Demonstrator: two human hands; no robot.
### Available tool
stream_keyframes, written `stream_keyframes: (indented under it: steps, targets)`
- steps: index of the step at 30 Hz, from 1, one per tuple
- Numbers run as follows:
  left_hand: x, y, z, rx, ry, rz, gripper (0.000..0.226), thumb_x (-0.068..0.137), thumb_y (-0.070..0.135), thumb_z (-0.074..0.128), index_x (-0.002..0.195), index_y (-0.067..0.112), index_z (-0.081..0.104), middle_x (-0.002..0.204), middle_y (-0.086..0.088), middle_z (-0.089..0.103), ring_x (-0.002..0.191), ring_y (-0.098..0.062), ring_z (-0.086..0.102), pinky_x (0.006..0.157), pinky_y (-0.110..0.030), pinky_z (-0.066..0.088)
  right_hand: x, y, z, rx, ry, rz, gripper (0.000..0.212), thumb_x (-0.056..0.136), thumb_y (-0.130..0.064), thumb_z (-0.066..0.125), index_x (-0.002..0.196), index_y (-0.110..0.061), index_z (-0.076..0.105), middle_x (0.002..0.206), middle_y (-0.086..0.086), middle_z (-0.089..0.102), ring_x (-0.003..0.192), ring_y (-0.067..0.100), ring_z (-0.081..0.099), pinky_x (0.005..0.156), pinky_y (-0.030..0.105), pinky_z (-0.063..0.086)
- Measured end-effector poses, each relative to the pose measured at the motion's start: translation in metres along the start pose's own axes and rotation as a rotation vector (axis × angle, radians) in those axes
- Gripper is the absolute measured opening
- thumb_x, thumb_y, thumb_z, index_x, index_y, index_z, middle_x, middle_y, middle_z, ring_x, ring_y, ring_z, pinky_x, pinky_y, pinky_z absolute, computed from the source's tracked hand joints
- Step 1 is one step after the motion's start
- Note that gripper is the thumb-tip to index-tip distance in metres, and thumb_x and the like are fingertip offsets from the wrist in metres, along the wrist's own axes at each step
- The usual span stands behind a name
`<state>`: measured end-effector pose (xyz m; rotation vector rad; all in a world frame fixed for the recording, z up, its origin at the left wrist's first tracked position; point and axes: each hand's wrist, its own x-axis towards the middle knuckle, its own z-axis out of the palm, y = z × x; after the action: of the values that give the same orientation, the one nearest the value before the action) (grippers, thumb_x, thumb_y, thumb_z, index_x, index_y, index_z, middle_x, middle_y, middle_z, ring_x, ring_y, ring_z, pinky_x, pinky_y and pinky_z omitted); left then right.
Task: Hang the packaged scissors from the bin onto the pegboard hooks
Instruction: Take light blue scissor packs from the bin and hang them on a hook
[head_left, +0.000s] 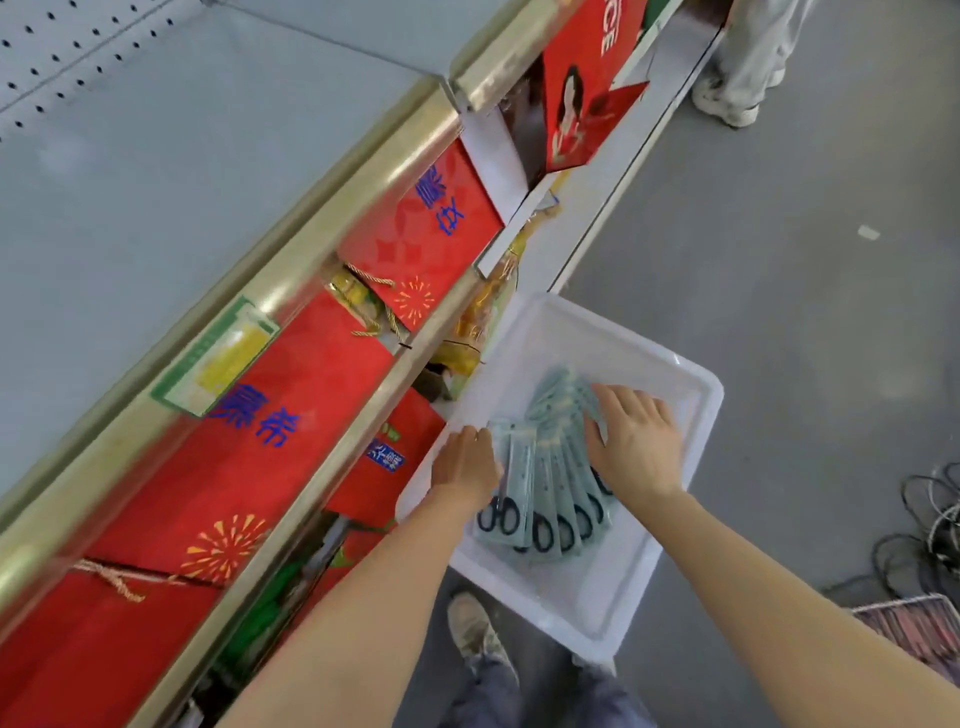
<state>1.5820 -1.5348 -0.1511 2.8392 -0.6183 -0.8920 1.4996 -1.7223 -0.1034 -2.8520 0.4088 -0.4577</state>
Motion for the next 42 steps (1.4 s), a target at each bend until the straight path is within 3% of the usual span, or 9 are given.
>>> stream_keyframes:
  steps: [4,11,16,20,26,30,34,40,42]
  targets:
    - [0.030,0.003,0.039,-0.250,-0.151,-0.216,0.057,0.097,0.038,0.055,0.140,0.003,0.041,0.143,-0.017,0.044,0.131,-0.035,0.044,0.104,-0.043,0.040,-0.015,0.016,0.027,-0.010,-0.087,0.015,0.034,0.082,-0.018,0.060,0.112,-0.005,0.067,0.094,0.009,0.071,0.084,0.034,0.065,0.076,0.042,0.050]
    - [0.054,0.013,0.091,-0.431,-0.013,-0.495,0.097,0.076,0.050,0.079,0.146,0.003,0.030,0.147,-0.015,0.041,0.130,-0.034,0.046,0.102,-0.044,0.046,-0.058,0.042,0.061,0.013,-0.210,0.012,0.034,0.076,-0.013,0.074,0.109,-0.006,0.068,0.095,0.006,0.071,0.086,0.031,0.067,0.074,0.041,0.053]
    - [0.051,0.020,0.107,-0.634,0.001,-0.516,0.073,0.083,0.030,0.077,0.139,0.007,0.036,0.135,-0.012,0.055,0.115,-0.030,0.059,0.083,-0.036,0.050,-0.064,0.050,0.073,0.030,-0.258,-0.020,0.033,0.073,-0.010,0.075,0.105,-0.007,0.068,0.092,0.005,0.070,0.082,0.029,0.066,0.071,0.040,0.054]
    - [0.037,0.021,0.095,-0.609,0.125,-0.526,0.040,0.091,0.030,0.066,0.122,0.012,0.048,0.116,-0.008,0.066,0.097,-0.028,0.067,0.085,-0.044,0.057,-0.057,0.044,0.082,0.056,-0.311,-0.039,0.036,0.069,-0.007,0.076,0.104,-0.006,0.069,0.090,0.005,0.071,0.082,0.029,0.067,0.075,0.040,0.056]
    - [-0.020,0.007,0.041,-0.809,0.383,-0.436,0.026,0.089,0.020,0.070,0.114,0.014,0.063,0.107,0.002,0.070,0.088,-0.014,0.065,0.067,-0.018,0.046,-0.055,0.014,0.108,0.146,-0.468,-0.008,0.028,0.063,-0.004,0.076,0.090,-0.005,0.068,0.077,0.007,0.067,0.071,0.030,0.064,0.064,0.038,0.056]
    - [-0.051,-0.008,0.021,-0.915,0.549,-0.426,0.018,0.087,0.020,0.073,0.103,0.016,0.067,0.098,0.003,0.072,0.083,-0.013,0.065,0.056,-0.005,0.044,-0.055,-0.012,0.131,0.109,-0.707,0.147,0.043,0.087,-0.036,0.064,0.118,-0.007,0.057,0.110,0.010,0.061,0.106,0.030,0.054,0.092,0.037,0.046]
    - [-0.065,-0.021,0.022,-1.000,0.628,-0.468,0.014,0.085,0.020,0.074,0.096,0.018,0.066,0.092,0.005,0.073,0.081,-0.012,0.067,0.056,-0.008,0.043,-0.055,-0.042,0.156,-0.008,-0.721,0.335,0.084,0.082,-0.055,0.061,0.143,-0.008,0.029,0.129,0.014,0.047,0.119,0.032,0.042,0.104,0.038,0.033]
    - [-0.075,-0.030,0.027,-1.076,0.707,-0.489,0.010,0.085,0.017,0.074,0.089,0.014,0.065,0.085,0.007,0.070,0.071,-0.002,0.062,0.054,-0.005,0.042,-0.064,-0.068,0.173,-0.003,-0.602,0.556,0.075,0.087,-0.026,0.058,0.147,-0.018,0.014,0.123,0.018,0.042,0.103,0.032,0.041,0.092,0.040,0.034]
    - [-0.079,-0.033,0.027,-1.124,0.727,-0.490,0.012,0.085,0.019,0.075,0.093,0.017,0.067,0.087,0.010,0.071,0.075,0.001,0.065,0.057,-0.007,0.044,-0.063,-0.066,0.168,0.180,-0.594,0.595,0.079,0.086,-0.008,0.054,0.149,-0.024,0.010,0.122,0.014,0.037,0.083,0.026,0.047,0.075,0.035,0.043]
